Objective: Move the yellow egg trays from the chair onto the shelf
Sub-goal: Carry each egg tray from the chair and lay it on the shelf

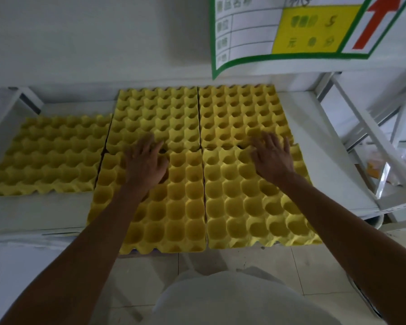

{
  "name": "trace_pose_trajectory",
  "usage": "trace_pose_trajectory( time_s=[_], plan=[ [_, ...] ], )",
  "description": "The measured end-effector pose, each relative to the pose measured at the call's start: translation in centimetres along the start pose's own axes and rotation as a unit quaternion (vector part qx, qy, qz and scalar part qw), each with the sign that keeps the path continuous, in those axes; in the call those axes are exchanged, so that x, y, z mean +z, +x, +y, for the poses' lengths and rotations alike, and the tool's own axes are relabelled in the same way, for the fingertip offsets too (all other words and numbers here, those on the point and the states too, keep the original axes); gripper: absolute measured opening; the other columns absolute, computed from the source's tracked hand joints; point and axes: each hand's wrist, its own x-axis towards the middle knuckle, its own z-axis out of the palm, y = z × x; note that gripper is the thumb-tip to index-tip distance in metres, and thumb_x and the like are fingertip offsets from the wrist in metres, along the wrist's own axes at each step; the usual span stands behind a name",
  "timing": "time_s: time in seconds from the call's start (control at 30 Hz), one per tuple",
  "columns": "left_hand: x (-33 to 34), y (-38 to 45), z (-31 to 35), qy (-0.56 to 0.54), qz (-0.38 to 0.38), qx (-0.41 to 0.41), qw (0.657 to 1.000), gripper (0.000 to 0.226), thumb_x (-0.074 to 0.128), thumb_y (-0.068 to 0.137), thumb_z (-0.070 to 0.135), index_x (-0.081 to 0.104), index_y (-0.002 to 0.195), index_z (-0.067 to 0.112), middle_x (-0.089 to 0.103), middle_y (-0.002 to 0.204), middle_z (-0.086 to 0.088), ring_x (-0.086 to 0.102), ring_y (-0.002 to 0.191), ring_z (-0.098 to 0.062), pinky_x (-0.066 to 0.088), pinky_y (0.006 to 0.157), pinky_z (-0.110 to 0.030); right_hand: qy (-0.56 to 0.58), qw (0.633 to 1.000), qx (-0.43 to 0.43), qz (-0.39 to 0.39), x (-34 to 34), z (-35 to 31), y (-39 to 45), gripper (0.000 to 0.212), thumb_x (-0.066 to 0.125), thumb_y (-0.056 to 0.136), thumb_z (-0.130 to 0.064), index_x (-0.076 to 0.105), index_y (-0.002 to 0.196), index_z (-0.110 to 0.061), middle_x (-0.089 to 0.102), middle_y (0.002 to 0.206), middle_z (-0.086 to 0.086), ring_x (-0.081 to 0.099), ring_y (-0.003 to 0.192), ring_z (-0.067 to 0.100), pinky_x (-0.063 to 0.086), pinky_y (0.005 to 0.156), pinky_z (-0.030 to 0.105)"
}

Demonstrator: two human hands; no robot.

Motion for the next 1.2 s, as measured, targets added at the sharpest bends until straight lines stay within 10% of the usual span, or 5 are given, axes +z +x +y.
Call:
trace_pose_trajectory(
  time_s=[1.2],
  plan=[
    [-0.2,0.3,0.8,-0.03,0.038,-0.034,0.998,0.046,0.059,0.096,0.033,0.051,0.142,0.037,0.046,0.152,0.003,0.05,0.135,-0.027,0.041,0.111,-0.051,0.062,0.998,0.024,-0.002,0.8,-2.2,1.4,0.042,0.047,0.1,-0.038,0.052,0.142,-0.039,0.053,0.145,-0.004,0.033,0.142,0.039,0.042,0.105,0.055]
  ],
)
